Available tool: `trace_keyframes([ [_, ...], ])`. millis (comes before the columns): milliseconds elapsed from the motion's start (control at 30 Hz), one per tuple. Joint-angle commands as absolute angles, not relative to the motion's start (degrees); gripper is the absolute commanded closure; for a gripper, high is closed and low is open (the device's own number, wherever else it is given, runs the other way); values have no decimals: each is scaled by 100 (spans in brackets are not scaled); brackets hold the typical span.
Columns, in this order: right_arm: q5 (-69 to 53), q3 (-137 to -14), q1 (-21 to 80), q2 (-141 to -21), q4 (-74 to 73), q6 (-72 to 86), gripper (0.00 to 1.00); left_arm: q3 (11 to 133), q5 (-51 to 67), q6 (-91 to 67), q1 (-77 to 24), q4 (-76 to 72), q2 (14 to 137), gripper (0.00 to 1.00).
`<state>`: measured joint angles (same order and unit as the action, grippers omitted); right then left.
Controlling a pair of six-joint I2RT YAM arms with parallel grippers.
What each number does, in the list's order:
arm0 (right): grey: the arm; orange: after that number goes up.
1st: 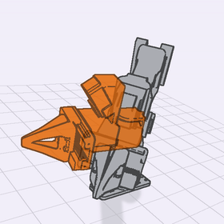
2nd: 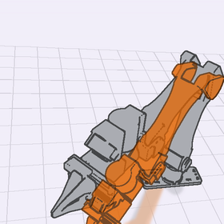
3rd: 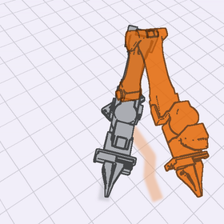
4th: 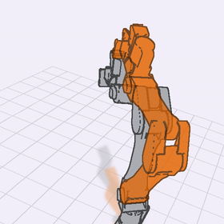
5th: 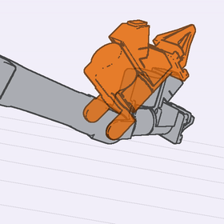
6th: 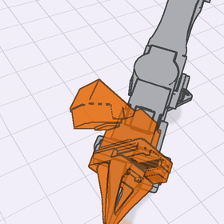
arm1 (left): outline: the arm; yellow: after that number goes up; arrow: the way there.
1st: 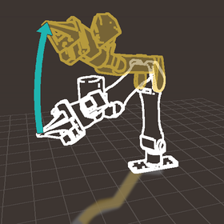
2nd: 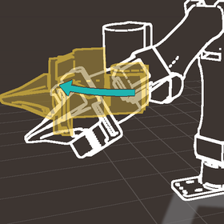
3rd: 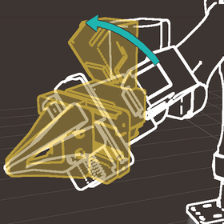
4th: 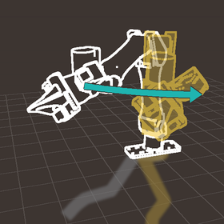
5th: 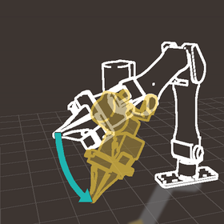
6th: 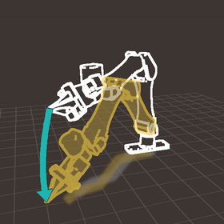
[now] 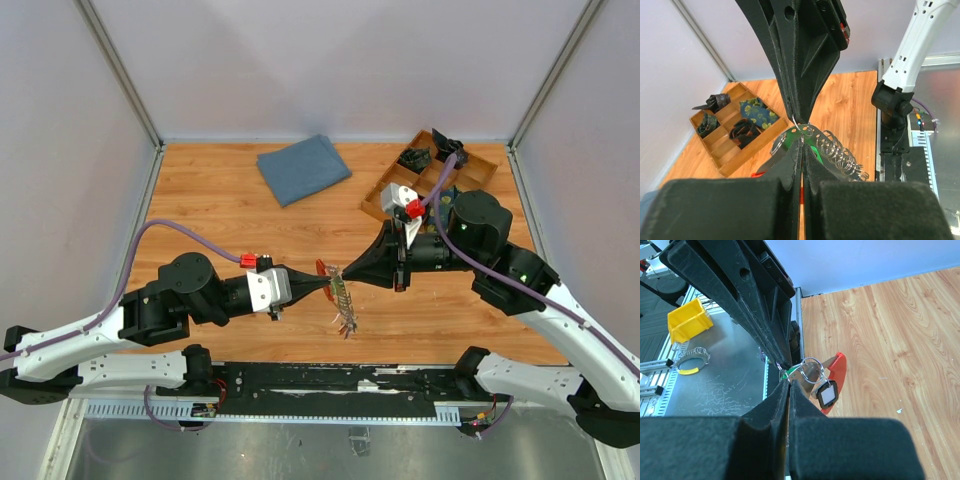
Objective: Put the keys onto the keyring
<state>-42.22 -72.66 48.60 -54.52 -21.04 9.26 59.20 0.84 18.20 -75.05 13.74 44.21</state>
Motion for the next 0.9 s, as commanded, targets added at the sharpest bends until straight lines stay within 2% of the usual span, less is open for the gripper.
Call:
trace_keyframes([
  [0,-3851,-7243,4782,-5265,-1510,1077,100,6027,123,1848,-7482,1424,4380,99],
  [867,-2920,-7358,4781,-5388,-1737,1678,100,6001,-32,1881,-7480,1547,4491,100],
])
